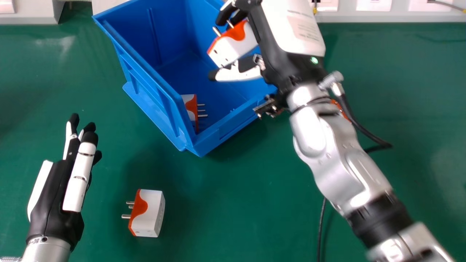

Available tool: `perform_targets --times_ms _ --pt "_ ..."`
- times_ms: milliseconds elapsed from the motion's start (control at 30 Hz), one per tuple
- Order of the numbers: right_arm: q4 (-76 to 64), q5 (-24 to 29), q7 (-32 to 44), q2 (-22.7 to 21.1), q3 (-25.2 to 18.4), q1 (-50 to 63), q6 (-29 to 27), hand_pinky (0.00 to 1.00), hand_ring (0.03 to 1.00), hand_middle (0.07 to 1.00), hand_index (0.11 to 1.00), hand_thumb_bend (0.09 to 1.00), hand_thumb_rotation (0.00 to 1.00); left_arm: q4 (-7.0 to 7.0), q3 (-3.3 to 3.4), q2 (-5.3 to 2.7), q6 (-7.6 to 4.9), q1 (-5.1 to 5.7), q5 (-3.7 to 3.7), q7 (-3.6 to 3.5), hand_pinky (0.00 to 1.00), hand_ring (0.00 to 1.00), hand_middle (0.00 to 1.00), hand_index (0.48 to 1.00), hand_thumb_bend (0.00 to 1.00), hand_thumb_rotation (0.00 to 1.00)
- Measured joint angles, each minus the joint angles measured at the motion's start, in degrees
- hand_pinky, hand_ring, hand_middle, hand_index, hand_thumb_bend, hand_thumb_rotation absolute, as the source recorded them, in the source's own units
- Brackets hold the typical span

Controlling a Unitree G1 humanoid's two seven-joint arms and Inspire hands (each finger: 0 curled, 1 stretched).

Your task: Pick all objects and put in blue box

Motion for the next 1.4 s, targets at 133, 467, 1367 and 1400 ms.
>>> perform_targets --times_ms 133,467,1367,1400 --pt "9.9 0.5 -1.1 1.6 0.6 -7.4 -0.4 0.27 0.415 0.527 0.567 0.481 0.00 -0.79 -0.19 -0.26 -0.01 0.72 0.01 0.09 0.96 0.99 1.00 1.000 0.47 1.00" --pt "30.0 0.1 -2.5 5.9 5.3 -19.9 1.4 0.27 0.403 0.511 0.572 0.482 0.00 -2.88 -0.66 -1.28 0.20 2.24 0.11 0.70 0.96 0.99 0.99 1.000 0.48 1.00" --pt "41.5 3.7 1.4 7.2 8.4 -24.2 1.2 0.32 0.414 0.496 0.535 0.494 0.00 -6.03 -2.20 -1.92 4.62 2.43 4.11 5.75 0.90 0.96 0.97 0.990 0.46 0.99" --pt "41.5 4.1 1.6 7.2 8.1 -24.2 1.2 0.32 0.414 0.496 0.535 0.494 0.00 -6.26 -2.37 -1.99 4.85 2.43 4.49 6.06 0.90 0.96 0.97 0.990 0.46 0.99"
